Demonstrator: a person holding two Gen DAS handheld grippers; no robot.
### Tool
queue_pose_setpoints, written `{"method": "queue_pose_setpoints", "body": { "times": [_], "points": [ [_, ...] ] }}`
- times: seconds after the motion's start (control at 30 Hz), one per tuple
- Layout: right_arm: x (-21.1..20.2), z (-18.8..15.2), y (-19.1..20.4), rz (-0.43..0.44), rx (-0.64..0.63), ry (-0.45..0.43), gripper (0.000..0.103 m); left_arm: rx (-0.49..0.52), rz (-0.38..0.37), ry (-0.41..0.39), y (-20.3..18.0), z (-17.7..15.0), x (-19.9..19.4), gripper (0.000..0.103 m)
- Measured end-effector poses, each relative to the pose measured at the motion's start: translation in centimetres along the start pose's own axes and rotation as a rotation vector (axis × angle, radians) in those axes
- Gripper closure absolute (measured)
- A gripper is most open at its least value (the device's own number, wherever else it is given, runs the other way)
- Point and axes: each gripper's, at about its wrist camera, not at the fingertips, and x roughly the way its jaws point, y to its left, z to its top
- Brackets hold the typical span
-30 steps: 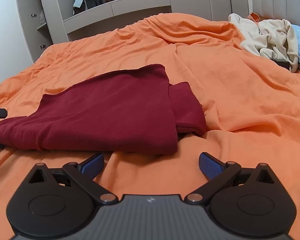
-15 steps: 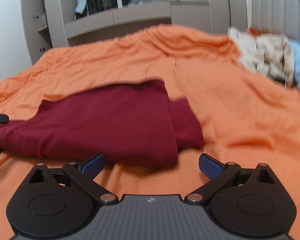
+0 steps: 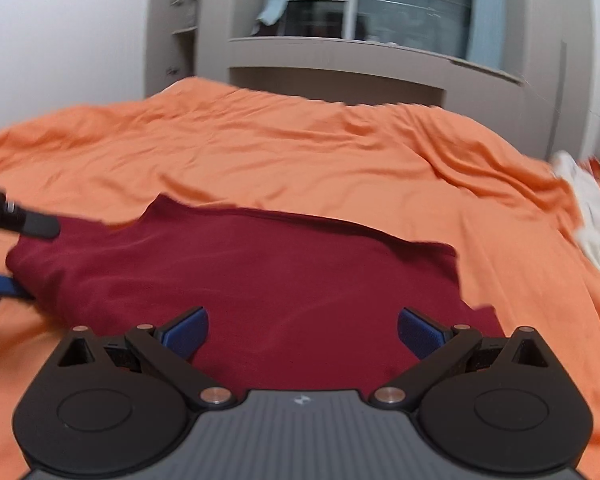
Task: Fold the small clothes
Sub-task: 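Move the left gripper to the side edge of the folded shirt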
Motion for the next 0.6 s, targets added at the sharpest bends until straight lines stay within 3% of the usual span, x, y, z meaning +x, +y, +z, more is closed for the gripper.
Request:
{"method": "queue_pose_setpoints", "body": {
  "times": [0.23,0.6],
  "points": [
    [1.2,-2.0,3.3,-0.044,-0.130,0.007,0.000,0.009,-0.004,-0.006,0.3,-0.1,-0.1,0.001],
    [1.2,-3.1,3.3,-0.061,-0.138,-0.031,0.000,0.045,0.009,-0.009,0.1,-0.4,0.1,0.001]
  ]
}}
